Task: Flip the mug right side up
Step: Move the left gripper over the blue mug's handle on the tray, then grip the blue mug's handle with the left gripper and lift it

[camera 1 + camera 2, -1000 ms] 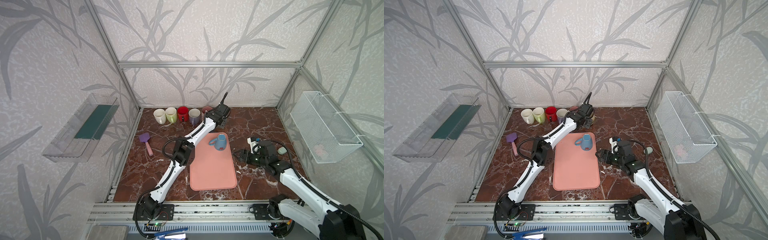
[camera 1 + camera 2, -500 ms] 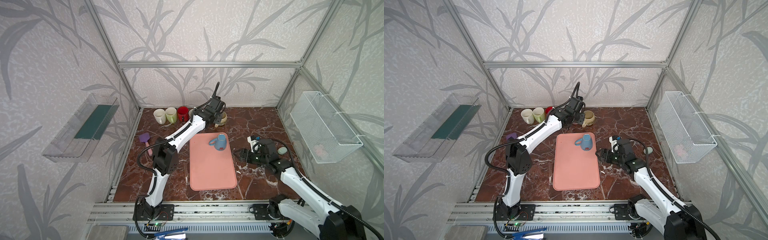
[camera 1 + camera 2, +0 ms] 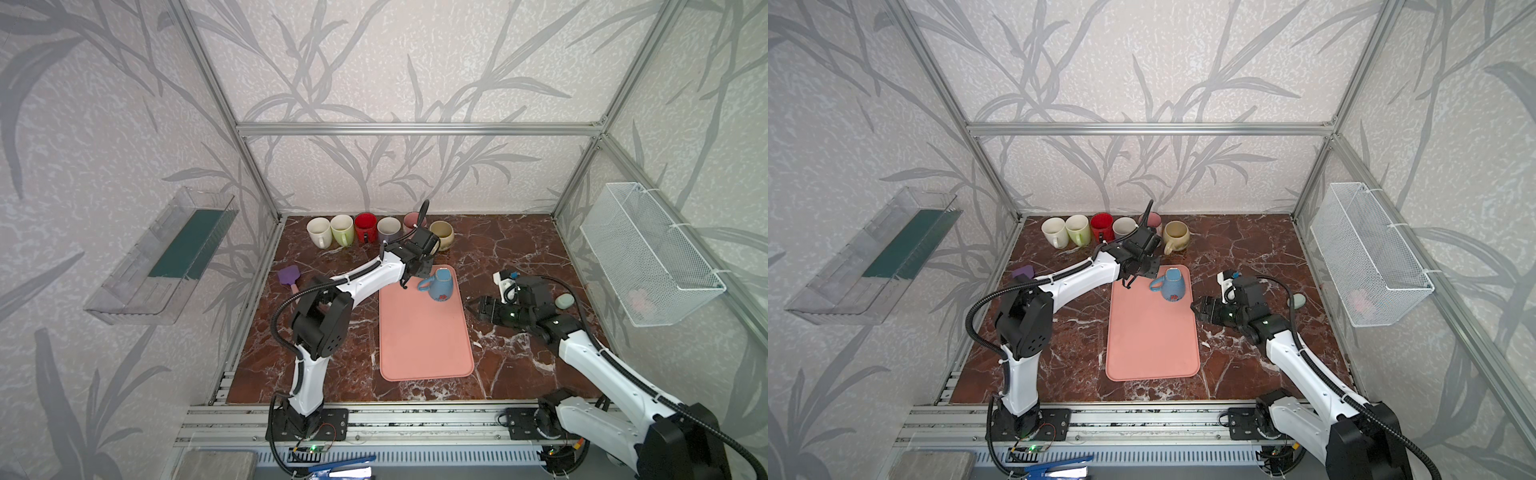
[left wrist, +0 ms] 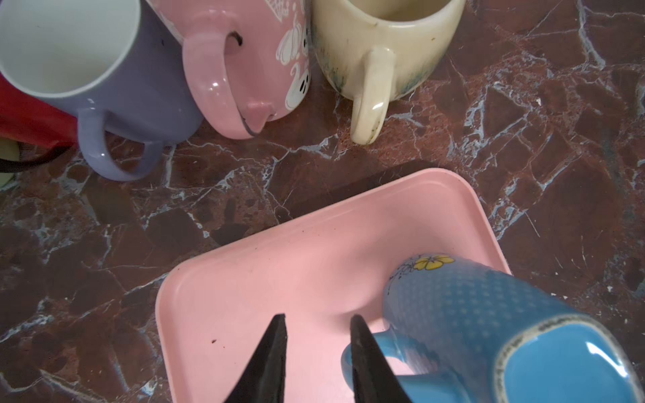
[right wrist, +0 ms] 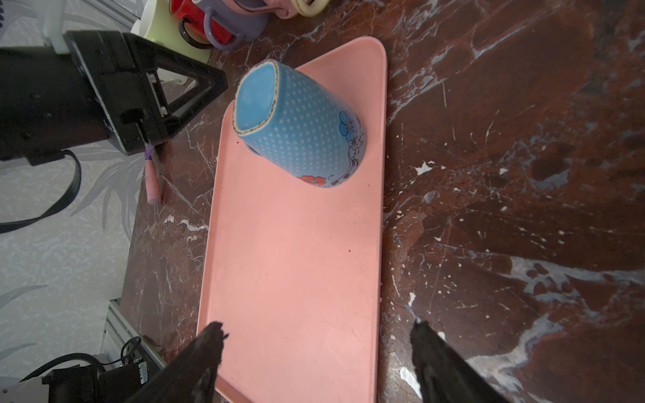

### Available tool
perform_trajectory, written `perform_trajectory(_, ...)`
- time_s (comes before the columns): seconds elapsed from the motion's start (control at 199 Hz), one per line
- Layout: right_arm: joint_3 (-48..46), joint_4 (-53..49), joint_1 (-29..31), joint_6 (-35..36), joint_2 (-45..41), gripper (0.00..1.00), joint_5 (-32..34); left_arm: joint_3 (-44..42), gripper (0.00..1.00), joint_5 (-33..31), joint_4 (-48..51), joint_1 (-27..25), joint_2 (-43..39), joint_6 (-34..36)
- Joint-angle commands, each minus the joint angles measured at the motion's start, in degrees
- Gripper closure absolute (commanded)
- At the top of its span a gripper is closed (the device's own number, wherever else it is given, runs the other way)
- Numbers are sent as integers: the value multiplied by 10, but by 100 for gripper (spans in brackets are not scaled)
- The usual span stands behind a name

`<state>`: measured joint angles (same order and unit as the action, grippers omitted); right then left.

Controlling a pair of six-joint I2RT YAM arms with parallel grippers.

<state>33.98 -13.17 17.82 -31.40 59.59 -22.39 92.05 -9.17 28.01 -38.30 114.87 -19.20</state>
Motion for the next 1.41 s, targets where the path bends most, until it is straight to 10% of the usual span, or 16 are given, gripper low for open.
perform_trajectory(0.0, 21, -9, -1, 10, 10, 16, 9, -8, 70, 24, -22, -2, -11, -20)
perform_trajectory(0.904, 61, -25, -2, 23, 60, 16, 38, -253, 74, 97, -212, -75, -115, -126)
perform_trajectory(1.402, 48, -30, -1, 21, 40, 16, 46, -225, 56, -11, -75, -130, -178, -56)
